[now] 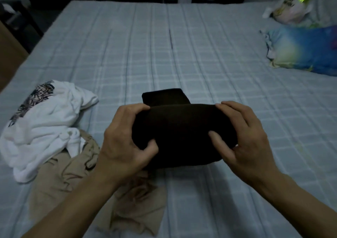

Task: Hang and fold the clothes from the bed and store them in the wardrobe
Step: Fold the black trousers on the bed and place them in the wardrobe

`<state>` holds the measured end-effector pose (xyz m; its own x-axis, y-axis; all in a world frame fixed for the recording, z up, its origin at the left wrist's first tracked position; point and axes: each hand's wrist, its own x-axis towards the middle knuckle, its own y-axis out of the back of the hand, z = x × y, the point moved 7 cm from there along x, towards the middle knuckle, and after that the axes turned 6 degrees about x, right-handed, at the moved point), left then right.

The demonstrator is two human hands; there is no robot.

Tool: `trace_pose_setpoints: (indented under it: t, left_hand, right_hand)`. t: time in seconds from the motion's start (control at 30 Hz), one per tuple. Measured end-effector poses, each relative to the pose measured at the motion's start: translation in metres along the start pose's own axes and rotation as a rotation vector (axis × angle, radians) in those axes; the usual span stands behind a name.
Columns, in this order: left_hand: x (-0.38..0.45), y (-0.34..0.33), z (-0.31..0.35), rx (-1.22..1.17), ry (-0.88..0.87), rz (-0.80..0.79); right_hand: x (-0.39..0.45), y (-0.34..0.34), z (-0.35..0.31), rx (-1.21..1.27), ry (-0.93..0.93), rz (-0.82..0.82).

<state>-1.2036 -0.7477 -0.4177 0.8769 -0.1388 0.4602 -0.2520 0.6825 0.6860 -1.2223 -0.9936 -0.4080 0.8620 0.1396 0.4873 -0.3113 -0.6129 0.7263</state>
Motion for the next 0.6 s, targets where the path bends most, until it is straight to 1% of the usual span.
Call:
trace_pose_setpoints:
  t: [0.1, 0.2, 0.27, 0.33, 0.4, 0.47, 0.5, 0.53, 0.6]
  left_hand:
    - [0.034, -0.011, -0.023, -0.044, 0.061, 0.062]
    - [0.071, -0.029, -0.057, -0.076, 0.119, 0.124]
    - [0.093, -0.050, -0.085, -0.093, 0.201, 0.099]
    - [0.106, -0.077, -0.110, -0.087, 0.303, 0.001]
    - [0.107, -0.102, -0.128, -0.070, 0.356, -0.103]
    - [0.103, -0.115, -0.139, -0.025, 0.377, -0.162]
    - [0.102, -0.117, -0.140, 0.060, 0.350, -0.176]
    - [0.102, -0.118, -0.137, 0.189, 0.285, -0.184]
    - [0.101, -0.120, -0.121, 0.421, 0.080, -0.193]
  right_hand:
    - [0.043, -0.022, 0.016, 0.047, -0.030, 0.048]
    - [0.090, -0.051, 0.034, 0.017, -0.061, 0.076]
    - [0.113, -0.075, 0.043, -0.026, -0.089, 0.047]
    - [0.119, -0.103, 0.047, -0.092, -0.086, -0.029]
    - [0.104, -0.139, 0.049, -0.222, -0.072, -0.187]
    - [0.086, -0.167, 0.060, -0.335, -0.072, -0.322]
    - [0.083, -0.177, 0.069, -0.355, -0.090, -0.355]
    - [0.083, -0.184, 0.078, -0.360, -0.119, -0.381]
    - [0.090, -0.196, 0.094, -0.361, -0.165, -0.420]
